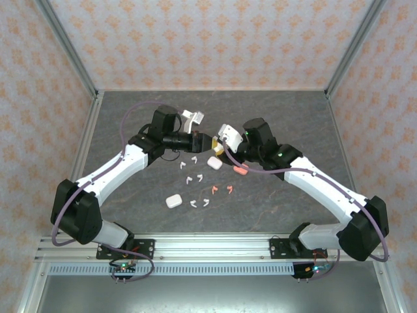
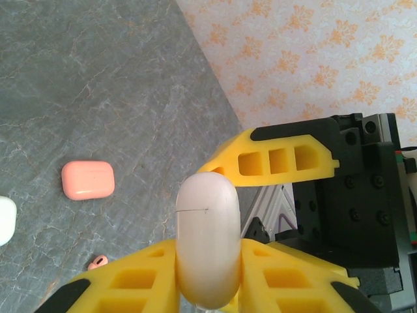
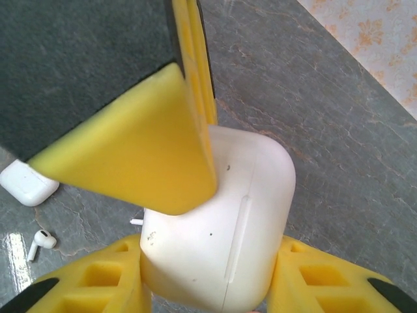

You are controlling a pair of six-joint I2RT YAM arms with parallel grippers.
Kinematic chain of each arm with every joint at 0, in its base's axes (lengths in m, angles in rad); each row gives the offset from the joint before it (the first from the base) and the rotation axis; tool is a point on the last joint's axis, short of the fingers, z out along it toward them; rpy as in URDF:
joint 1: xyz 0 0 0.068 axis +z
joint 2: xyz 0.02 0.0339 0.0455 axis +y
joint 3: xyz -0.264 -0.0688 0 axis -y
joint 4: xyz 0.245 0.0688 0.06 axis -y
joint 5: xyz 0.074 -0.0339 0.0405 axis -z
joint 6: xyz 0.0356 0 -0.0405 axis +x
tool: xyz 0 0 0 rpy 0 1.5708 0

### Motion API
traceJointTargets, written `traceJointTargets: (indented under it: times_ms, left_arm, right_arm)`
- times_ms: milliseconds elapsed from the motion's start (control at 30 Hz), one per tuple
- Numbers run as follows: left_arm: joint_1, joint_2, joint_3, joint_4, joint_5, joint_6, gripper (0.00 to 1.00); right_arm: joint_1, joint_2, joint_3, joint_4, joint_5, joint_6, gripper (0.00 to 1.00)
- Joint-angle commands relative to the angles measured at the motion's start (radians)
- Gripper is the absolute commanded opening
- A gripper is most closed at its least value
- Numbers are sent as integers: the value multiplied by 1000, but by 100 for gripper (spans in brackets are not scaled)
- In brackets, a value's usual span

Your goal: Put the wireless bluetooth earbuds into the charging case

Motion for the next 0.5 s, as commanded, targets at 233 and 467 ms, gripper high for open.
traceJointTargets:
  times_ms: [233, 467]
  left_arm:
    - [-11, -127, -65, 99, -70, 16, 17]
    - [-16, -272, -259, 396, -245, -40, 13]
  right_arm:
    - [-49, -43, 35, -24, -136, 150, 81]
    - [-168, -151, -85, 212, -384, 463, 98]
